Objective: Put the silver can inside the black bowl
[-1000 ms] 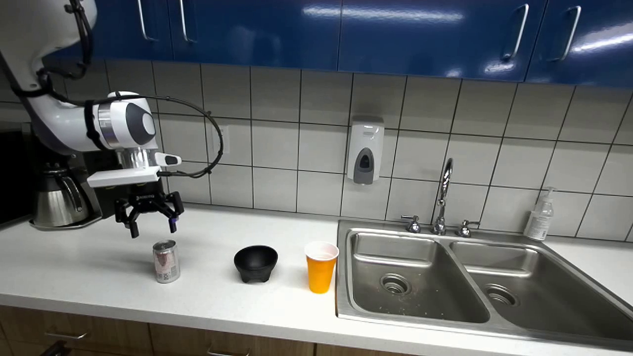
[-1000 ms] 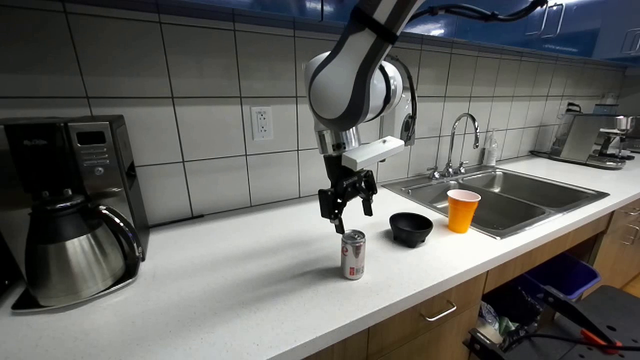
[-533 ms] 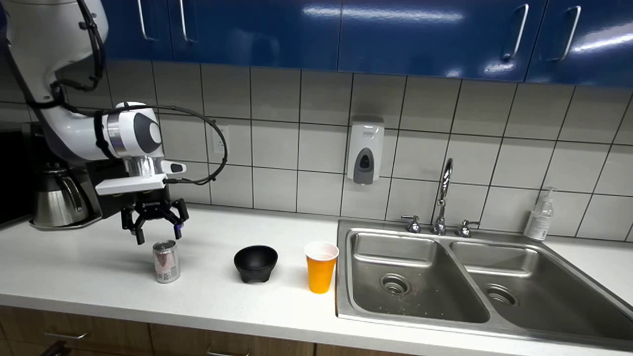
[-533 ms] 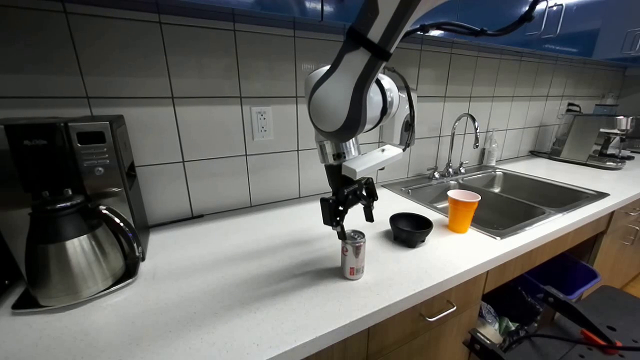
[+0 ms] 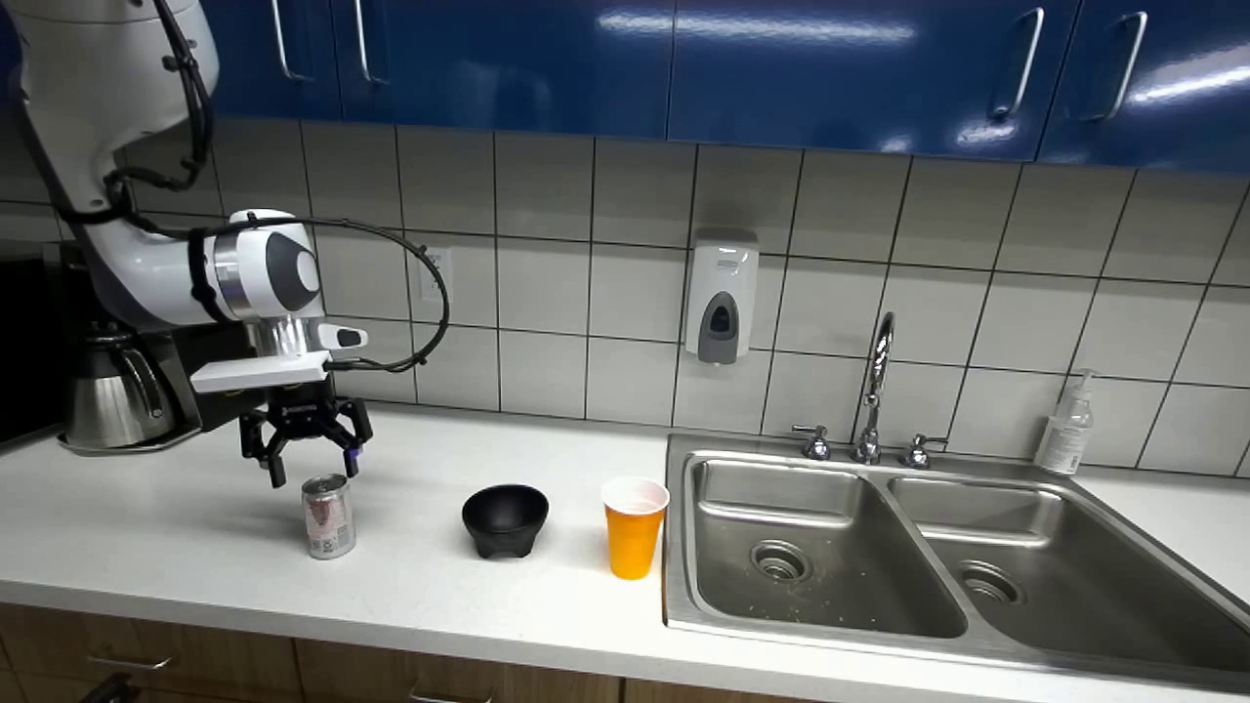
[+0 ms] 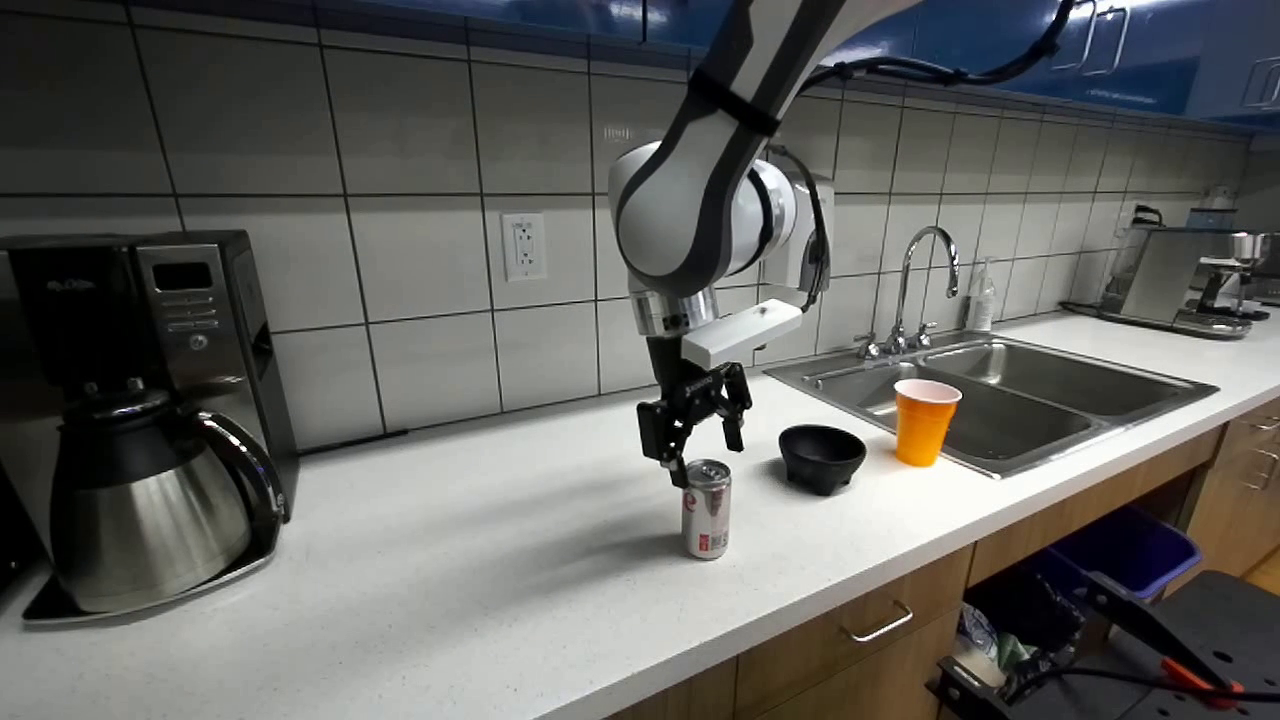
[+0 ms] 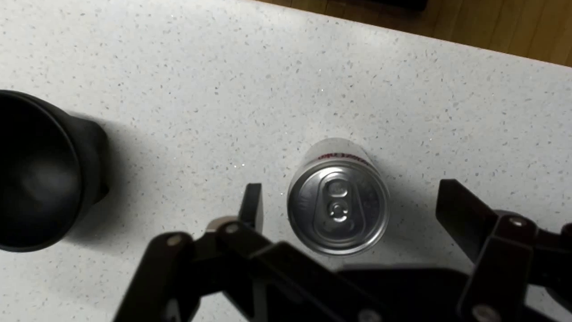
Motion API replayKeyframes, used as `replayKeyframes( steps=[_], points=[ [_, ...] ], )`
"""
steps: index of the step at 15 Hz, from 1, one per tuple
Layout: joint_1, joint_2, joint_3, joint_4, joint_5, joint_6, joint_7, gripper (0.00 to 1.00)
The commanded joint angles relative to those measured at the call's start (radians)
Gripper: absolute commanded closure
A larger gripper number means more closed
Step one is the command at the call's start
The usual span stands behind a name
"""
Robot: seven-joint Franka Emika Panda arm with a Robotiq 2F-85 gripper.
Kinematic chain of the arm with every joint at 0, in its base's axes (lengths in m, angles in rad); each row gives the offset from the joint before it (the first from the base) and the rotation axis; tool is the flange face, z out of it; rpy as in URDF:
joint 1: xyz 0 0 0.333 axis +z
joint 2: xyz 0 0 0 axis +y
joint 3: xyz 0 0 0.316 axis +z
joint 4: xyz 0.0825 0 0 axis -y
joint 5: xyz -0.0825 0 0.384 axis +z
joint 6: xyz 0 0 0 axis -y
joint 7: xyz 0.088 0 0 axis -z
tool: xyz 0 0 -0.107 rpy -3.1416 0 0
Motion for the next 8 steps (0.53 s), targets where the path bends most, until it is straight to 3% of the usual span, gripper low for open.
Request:
replayKeyframes(
  steps=[1,8],
  points=[
    [0.009,0.01,-0.014,0.0,-0.025,0.051,-0.008,0.0],
    [0.01,0.034,-0.028,-0.007,-0.027,0.105,-0.014,0.0]
  ],
)
